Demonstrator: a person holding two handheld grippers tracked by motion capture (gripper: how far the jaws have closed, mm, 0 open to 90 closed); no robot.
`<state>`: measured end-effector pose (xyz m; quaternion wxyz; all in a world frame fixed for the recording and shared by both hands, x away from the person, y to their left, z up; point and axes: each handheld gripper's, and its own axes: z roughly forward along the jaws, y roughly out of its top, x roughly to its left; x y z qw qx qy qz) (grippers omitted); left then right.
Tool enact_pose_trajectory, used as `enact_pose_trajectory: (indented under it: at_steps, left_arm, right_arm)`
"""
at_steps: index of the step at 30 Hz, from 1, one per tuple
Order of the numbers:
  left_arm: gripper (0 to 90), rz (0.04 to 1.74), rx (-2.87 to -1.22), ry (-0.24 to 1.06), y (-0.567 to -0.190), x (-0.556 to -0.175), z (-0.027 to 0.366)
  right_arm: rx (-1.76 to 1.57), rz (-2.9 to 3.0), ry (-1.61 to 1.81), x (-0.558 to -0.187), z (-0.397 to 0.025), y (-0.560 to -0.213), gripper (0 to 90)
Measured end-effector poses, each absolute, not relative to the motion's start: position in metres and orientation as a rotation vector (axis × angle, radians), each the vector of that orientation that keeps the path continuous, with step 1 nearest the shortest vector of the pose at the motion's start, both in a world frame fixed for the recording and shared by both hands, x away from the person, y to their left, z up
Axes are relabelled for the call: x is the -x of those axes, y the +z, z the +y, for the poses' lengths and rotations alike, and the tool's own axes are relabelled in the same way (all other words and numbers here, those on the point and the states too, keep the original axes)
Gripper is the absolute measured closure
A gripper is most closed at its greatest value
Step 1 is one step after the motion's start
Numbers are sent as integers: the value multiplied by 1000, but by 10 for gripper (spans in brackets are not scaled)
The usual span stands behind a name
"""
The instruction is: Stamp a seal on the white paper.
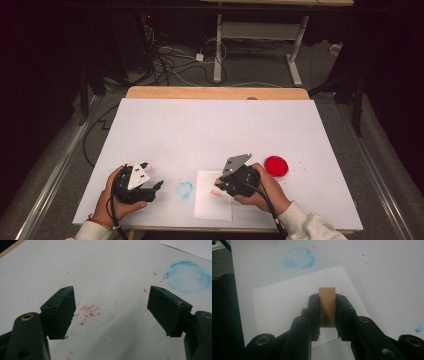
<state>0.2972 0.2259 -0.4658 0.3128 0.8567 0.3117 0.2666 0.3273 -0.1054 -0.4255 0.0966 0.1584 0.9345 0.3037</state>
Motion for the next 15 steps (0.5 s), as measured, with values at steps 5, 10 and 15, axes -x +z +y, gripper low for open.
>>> enact_pose_trajectory:
  at_steps: [5,10,15]
  left_arm:
    - [221,826,-2251,696,-466,-298,227]
    - [220,834,-2243,689,-468,-302,229]
    - [218,843,-2237,688,-468,-303,232]
  right_arm:
    - [-473,2765,905,-328,-109,-422,761]
    - [-471,2754,916,-330,-112,-418,761]
    - [-486,2748,914,-332,-116,-417,760]
